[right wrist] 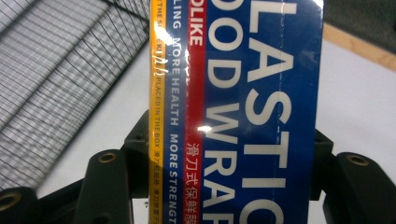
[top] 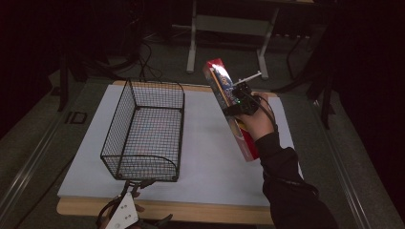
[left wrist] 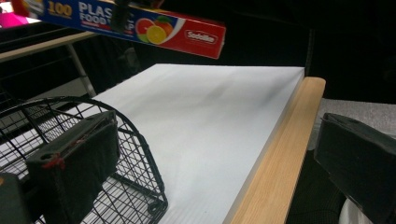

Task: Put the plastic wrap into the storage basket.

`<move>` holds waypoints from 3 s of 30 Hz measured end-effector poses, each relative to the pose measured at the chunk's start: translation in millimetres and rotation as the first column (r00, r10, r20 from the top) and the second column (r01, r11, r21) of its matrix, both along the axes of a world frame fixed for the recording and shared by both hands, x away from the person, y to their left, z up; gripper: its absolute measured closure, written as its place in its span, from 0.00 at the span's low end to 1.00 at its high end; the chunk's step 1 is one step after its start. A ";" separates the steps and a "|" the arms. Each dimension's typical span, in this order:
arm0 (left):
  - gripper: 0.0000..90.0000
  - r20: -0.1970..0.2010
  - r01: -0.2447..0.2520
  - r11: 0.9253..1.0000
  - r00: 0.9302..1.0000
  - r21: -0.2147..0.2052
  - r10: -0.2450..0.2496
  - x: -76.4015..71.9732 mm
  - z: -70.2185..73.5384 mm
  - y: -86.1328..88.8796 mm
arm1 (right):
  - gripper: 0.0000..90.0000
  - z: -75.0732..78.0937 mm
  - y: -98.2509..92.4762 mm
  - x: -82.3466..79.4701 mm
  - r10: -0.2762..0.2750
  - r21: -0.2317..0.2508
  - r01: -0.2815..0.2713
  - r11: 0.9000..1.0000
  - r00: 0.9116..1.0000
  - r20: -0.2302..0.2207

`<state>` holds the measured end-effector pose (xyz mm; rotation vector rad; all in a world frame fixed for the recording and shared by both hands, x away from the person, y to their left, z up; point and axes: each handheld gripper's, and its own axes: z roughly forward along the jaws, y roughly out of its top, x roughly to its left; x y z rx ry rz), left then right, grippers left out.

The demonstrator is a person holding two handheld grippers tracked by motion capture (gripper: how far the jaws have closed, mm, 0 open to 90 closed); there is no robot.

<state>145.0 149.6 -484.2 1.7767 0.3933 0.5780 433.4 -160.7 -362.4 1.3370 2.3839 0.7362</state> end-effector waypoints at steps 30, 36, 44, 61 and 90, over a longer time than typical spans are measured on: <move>0.01 0.008 0.012 1.000 1.000 0.006 -0.012 -1.2 -0.1 -1.0 | 0.44 46.1 89.5 -2.5 0.099 0.021 -0.100 0.995 0.993 0.070; 0.01 0.009 0.021 1.000 1.000 0.019 -0.021 -2.2 -0.8 -2.9 | 0.44 51.0 109.9 -5.1 0.130 0.020 -0.133 0.991 0.988 0.086; 0.01 0.014 0.016 1.000 1.000 0.021 -0.017 -3.2 -0.5 -2.8 | 0.44 53.5 134.2 -9.8 0.154 0.040 -0.159 0.987 0.983 0.100; 0.01 0.019 0.022 1.000 1.000 0.012 -0.022 -5.2 0.9 -1.4 | 0.44 50.0 199.4 -18.3 0.219 0.123 -0.235 0.964 0.967 0.129; 0.01 0.015 0.045 0.999 0.999 0.000 -0.045 -6.2 2.0 0.4 | 0.44 -38.3 255.5 -22.2 0.234 0.183 -0.251 0.951 0.966 0.109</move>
